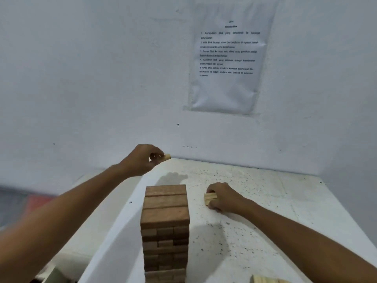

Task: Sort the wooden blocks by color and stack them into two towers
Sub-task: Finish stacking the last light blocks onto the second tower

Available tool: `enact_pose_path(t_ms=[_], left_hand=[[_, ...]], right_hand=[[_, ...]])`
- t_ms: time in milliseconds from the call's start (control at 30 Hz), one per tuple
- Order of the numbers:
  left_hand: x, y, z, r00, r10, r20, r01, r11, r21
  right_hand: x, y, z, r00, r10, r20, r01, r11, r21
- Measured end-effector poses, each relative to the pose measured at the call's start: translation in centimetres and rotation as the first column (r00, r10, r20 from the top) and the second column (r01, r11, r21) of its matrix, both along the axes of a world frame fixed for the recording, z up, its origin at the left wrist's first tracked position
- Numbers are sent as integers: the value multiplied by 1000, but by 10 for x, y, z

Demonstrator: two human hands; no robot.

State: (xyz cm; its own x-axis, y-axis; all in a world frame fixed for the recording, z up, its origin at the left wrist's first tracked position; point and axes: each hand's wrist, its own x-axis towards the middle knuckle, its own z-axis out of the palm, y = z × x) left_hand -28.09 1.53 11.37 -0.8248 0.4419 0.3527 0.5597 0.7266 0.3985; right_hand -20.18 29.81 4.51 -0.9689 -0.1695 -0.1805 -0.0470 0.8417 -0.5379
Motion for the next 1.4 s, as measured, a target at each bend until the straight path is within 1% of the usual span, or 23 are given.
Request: enact_pose_path(t_ms=[200,367,533,633,733,833,933,1033,1133,1300,1400], left_hand=[[39,-8,60,996,1,-93,2,1000,31],[84,2,127,984,-39,-173,41,999,10],[139,31,183,971,-84,-225,92,995,27],[182,63,200,964,-137,-226,143,990,9],[230,98,202,951,-256,-175,261,965,5],[275,134,185,927,-358,-111,363,932,26],[309,166,151,905,-420,-65,425,896,129],[333,195,107,902,-429,-58,430,875,223],[352,220,63,898,-440,19,418,864,282],[372,253,-6,871,-452,190,394,876,278],[373,263,-41,873,-398,280,341,911,233]], right_hand=[[32,10,17,996,-93,-12,89,978,-187],[59,15,65,979,-148,-141,108,961,-255],[102,23,124,931,-212,-297,110,939,-324],[134,31,152,892,-276,-357,122,910,-396],[172,43,169,861,-342,-377,132,865,-484],[217,64,171,810,-453,-373,191,804,-563],[259,86,158,742,-554,-376,280,767,-577],[295,105,138,709,-632,-314,365,709,-603],[323,124,110,667,-708,-231,479,645,-595],[352,137,60,610,-788,-85,603,532,-595],[359,136,33,583,-812,-3,649,468,-600]])
